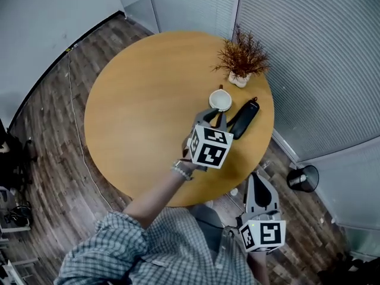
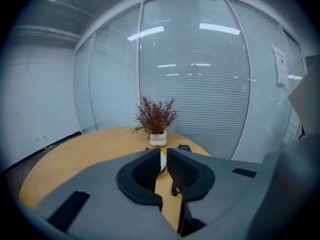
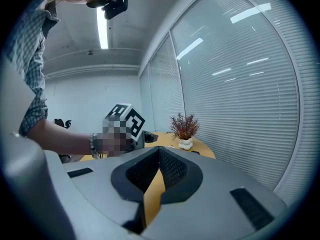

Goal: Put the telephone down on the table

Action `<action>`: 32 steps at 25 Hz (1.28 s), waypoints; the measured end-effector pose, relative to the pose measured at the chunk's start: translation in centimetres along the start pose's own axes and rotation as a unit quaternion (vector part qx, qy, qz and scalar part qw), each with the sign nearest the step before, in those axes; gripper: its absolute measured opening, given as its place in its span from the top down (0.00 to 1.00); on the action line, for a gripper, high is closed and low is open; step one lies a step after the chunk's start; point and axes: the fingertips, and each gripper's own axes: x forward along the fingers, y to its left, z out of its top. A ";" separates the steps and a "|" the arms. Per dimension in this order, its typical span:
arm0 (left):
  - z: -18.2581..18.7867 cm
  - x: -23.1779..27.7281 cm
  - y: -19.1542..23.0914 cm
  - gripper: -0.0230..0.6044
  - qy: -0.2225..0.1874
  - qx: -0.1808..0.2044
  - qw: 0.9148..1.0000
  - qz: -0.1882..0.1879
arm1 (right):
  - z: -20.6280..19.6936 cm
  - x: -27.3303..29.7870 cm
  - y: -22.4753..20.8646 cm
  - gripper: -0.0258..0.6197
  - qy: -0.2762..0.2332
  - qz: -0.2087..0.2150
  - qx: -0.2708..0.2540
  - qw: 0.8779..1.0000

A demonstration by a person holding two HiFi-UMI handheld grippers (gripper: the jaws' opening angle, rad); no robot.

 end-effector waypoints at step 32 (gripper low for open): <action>-0.1 -27.4 13.6 0.95 -0.118 -0.004 0.990 0.075 | 8.5 3.5 15.0 0.95 -0.100 0.073 -0.055 0.991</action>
